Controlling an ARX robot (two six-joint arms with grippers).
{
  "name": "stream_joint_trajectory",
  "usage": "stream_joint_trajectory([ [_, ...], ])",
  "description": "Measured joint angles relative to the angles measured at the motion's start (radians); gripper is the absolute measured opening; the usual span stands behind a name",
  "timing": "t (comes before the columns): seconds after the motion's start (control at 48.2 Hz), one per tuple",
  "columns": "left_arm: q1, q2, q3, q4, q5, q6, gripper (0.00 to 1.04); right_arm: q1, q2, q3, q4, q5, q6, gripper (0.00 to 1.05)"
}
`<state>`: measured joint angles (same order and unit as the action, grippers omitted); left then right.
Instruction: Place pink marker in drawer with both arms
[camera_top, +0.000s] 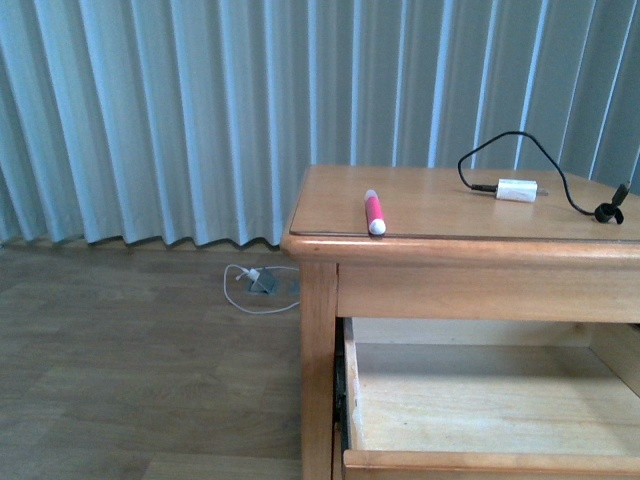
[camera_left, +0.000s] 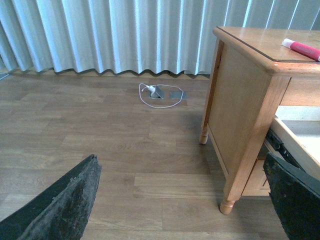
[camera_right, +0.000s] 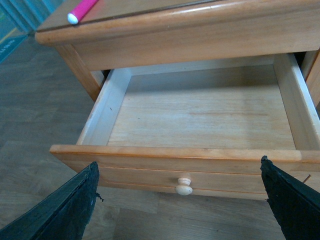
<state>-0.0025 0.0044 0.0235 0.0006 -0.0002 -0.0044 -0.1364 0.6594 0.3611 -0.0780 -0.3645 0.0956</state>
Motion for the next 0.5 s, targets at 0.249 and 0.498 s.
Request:
stream_joint_trajectory([
  [0.249,0.0,0.0,0.0,0.0,0.0,0.0,0.99,-0.156,-0.123,0.014,-0.078,-0.142,-0.013,0.96],
  [0.498,0.0,0.0,0.0,0.0,0.0,0.0,0.99,-0.158,-0.123,0.014,-0.079,-0.143,-0.018,0.96],
])
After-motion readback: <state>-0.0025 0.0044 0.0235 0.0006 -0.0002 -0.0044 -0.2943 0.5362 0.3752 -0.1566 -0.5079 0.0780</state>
